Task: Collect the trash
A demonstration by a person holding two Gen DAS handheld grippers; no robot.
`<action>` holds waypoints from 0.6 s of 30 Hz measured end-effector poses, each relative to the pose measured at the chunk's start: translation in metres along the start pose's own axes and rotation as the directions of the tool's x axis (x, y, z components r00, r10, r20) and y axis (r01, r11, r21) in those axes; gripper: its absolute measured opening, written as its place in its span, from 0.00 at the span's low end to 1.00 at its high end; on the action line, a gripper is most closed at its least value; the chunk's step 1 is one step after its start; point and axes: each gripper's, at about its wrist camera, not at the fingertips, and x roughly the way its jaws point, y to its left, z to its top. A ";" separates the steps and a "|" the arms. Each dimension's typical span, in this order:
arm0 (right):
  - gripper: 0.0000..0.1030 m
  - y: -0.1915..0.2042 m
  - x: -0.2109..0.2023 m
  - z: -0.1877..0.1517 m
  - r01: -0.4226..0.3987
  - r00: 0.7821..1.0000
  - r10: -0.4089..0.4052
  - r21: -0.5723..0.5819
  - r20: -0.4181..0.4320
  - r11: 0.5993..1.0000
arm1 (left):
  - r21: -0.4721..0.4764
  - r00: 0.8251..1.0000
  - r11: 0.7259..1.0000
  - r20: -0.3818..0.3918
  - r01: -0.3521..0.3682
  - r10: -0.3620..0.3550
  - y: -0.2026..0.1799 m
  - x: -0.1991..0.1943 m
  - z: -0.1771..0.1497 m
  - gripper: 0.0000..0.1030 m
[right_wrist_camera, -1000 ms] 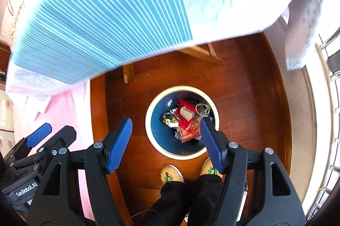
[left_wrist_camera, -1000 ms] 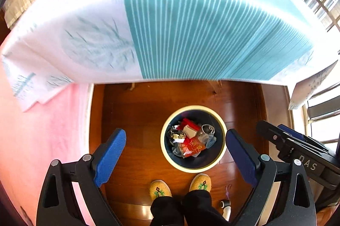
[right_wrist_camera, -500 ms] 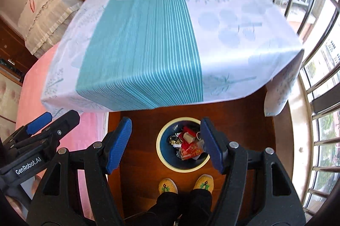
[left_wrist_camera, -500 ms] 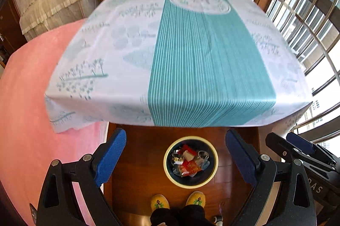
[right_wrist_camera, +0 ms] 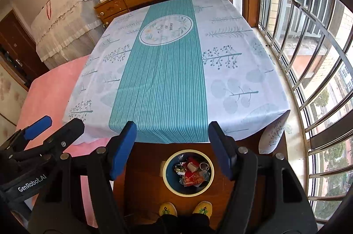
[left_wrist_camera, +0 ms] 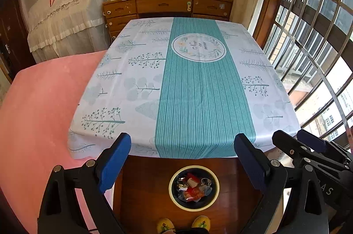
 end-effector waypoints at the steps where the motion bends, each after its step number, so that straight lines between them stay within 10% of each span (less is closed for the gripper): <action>1: 0.63 0.000 -0.004 0.003 -0.002 1.000 0.002 0.001 0.006 1.000 | -0.002 1.000 1.000 0.002 0.000 0.000 0.000 -0.002 0.002 0.93; 18: 0.63 0.009 -0.040 0.028 0.005 0.995 -0.002 -0.033 0.100 0.999 | -0.026 0.998 0.999 0.052 -0.031 0.032 0.003 -0.021 0.025 0.93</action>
